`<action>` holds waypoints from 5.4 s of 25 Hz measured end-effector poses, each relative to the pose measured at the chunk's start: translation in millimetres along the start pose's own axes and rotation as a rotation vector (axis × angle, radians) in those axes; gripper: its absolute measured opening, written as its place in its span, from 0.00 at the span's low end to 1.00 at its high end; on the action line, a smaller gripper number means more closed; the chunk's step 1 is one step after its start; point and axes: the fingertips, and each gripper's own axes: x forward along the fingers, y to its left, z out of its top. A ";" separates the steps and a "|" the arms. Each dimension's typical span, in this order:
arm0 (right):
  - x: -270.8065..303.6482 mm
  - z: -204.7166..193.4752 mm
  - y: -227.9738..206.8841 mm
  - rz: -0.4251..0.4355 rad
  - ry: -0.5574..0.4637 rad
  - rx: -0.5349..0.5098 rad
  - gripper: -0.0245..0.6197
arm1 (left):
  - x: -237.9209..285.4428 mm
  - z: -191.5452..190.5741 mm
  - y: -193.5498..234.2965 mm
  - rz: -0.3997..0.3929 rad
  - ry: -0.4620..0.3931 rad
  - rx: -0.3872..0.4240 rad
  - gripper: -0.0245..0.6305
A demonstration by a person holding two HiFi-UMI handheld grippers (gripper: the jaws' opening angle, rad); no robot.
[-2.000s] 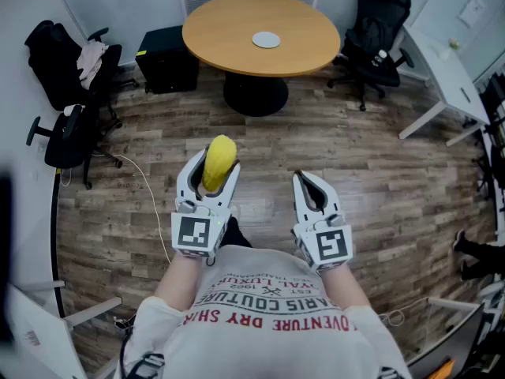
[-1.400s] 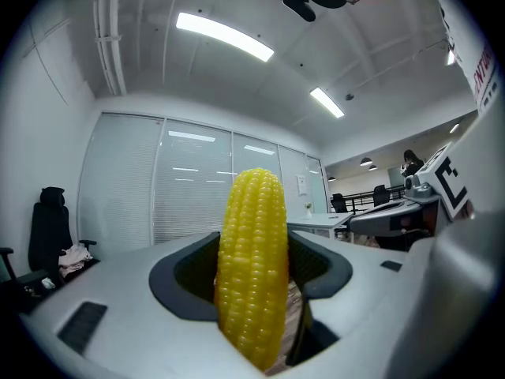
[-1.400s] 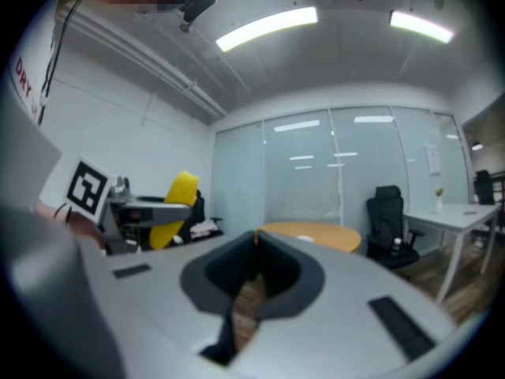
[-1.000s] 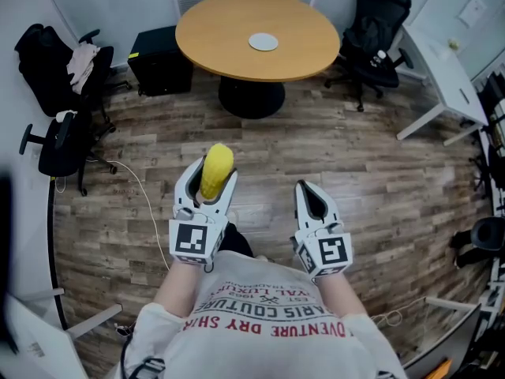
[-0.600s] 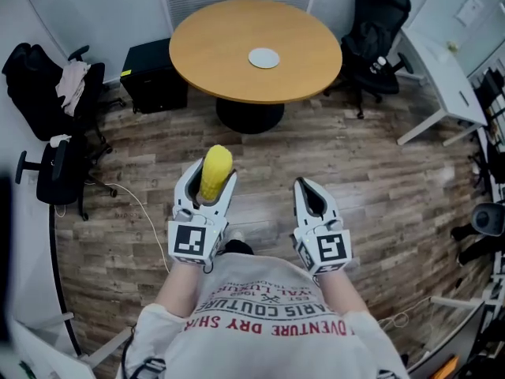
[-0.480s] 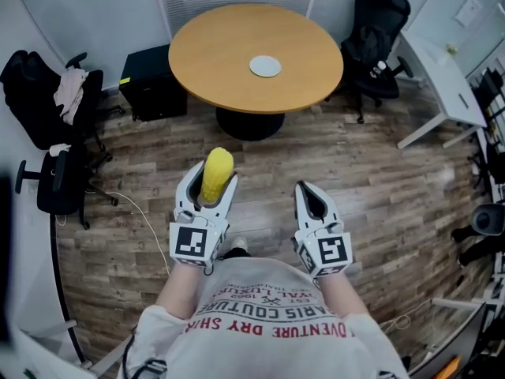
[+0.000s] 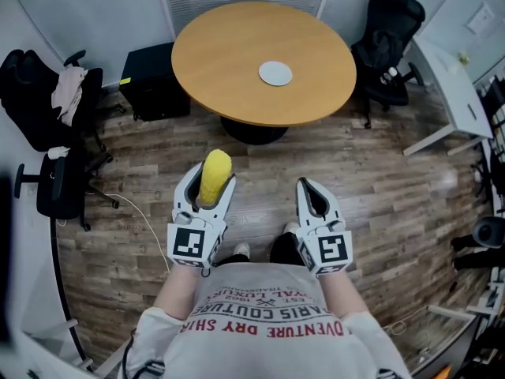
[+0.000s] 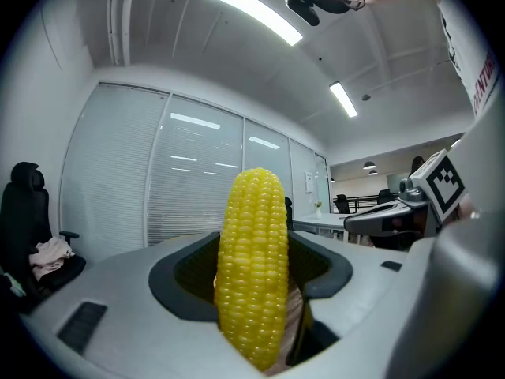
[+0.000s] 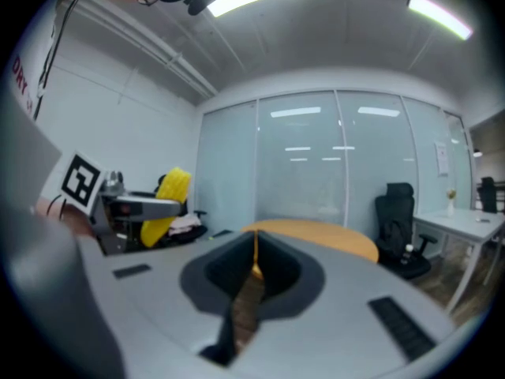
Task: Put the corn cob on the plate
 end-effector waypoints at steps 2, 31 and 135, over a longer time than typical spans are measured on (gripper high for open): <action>16.0 0.5 -11.5 0.014 -0.006 0.001 0.08 | 14.1 -1.3 5.7 0.016 -0.002 0.012 0.47; 238.1 -0.4 -293.0 0.268 0.021 -0.035 0.08 | 346.6 -14.0 -23.1 0.223 0.037 -0.045 0.47; 409.4 -15.4 -368.7 0.396 0.105 0.004 0.08 | 500.8 -9.5 38.8 0.184 0.004 -0.014 0.09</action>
